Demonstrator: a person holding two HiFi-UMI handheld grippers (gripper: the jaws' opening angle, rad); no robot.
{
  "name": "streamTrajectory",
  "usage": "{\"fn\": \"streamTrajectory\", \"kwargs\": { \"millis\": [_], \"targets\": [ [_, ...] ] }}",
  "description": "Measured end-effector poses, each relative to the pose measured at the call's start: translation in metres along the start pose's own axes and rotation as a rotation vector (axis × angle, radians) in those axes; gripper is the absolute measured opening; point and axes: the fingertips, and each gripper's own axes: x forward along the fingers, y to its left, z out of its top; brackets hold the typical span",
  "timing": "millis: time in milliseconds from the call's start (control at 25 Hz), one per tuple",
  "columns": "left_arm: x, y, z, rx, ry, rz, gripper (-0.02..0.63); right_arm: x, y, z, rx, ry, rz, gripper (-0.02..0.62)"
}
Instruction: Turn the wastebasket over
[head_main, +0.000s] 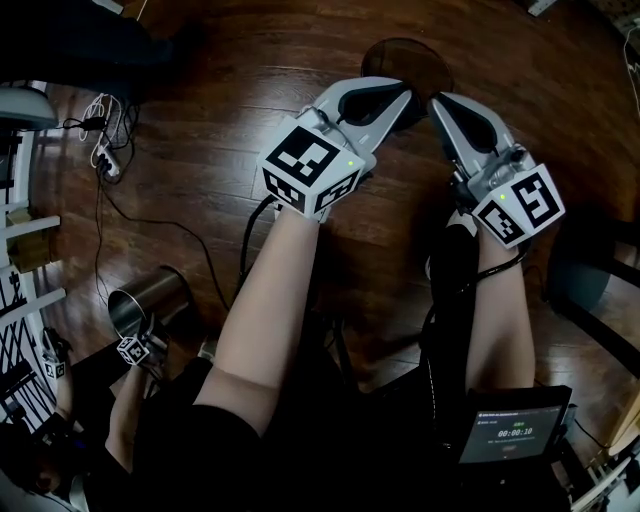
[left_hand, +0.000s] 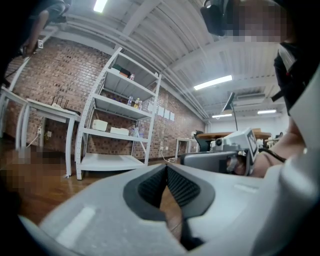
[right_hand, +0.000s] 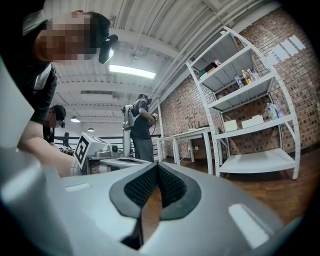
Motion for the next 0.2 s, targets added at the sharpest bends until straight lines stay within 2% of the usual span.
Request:
{"fn": "streamTrajectory", "kwargs": {
  "millis": [200],
  "targets": [
    [0.0064, 0.0025, -0.0055, -0.004, 0.006, 0.0, 0.002, 0.001, -0.0045, -0.0045, 0.001, 0.005, 0.005, 0.01]
  ]
}}
